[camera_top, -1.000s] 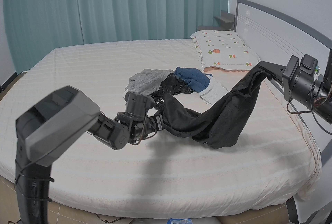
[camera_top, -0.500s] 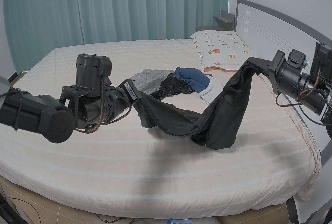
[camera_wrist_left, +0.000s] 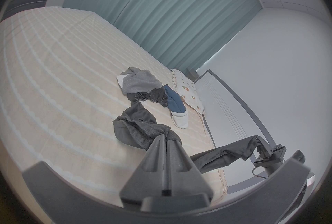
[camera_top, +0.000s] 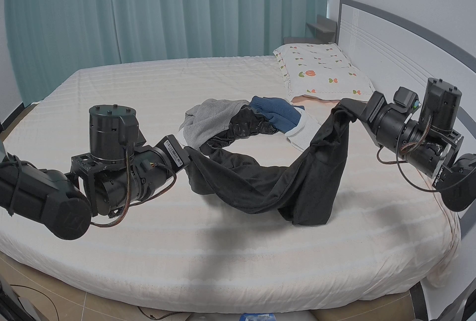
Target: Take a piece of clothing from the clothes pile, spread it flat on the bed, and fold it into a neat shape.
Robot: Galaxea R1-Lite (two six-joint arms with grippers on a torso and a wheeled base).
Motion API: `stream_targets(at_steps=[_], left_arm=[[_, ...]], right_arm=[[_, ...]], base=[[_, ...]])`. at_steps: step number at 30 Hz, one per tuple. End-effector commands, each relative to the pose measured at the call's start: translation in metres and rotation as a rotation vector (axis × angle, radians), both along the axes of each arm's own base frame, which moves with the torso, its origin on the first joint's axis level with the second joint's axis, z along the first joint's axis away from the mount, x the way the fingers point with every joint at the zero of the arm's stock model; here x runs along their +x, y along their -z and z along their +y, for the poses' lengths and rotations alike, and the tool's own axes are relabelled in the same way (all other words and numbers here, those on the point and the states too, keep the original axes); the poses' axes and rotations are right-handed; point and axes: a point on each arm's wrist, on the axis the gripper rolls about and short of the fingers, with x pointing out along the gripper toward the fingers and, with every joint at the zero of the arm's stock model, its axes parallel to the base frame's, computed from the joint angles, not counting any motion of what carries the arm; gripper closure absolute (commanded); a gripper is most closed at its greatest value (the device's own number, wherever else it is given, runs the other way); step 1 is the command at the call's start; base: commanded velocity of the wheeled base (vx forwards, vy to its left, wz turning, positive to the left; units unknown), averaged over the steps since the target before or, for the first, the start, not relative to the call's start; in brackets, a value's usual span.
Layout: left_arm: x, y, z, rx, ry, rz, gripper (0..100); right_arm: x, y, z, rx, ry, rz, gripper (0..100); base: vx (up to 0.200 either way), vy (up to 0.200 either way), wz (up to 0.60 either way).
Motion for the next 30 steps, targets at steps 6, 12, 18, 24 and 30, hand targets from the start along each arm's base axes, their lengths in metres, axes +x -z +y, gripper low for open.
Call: stream_targets(at_steps=[6,12,18,24,30], left_arm=[[-0.0003,0.0033,0.0,0.002,-0.004,0.014,100],[-0.0003,0.0046,0.0005,0.006,-0.005,0.015,100],[-0.003,0.0073,0.001,0.019,0.0,0.016,100],[-0.0044,0.0047,0.0016,0.011,0.003,0.013,100],[-0.0045,0.0032,0.0017,0.007,0.003,0.01,100]], right_arm=[[-0.0008,0.0093,0.0048,-0.022,-0.015,0.031,100],[-0.0001,0.0102,0.0046,-0.026,-0.014,0.032,100],[-0.0009,0.0094,0.0048,-0.032,-0.016,0.027,100],[-0.0017,0.008,0.0044,-0.03,-0.015,0.023,100],[-0.0019,0.0076,0.0043,-0.03,-0.015,0.022,100]], base=[[-0.1,0.0,0.0],[-0.1,0.0,0.0],[0.0,0.0,0.0],[0.0,0.0,0.0],[-0.1,0.0,0.0]])
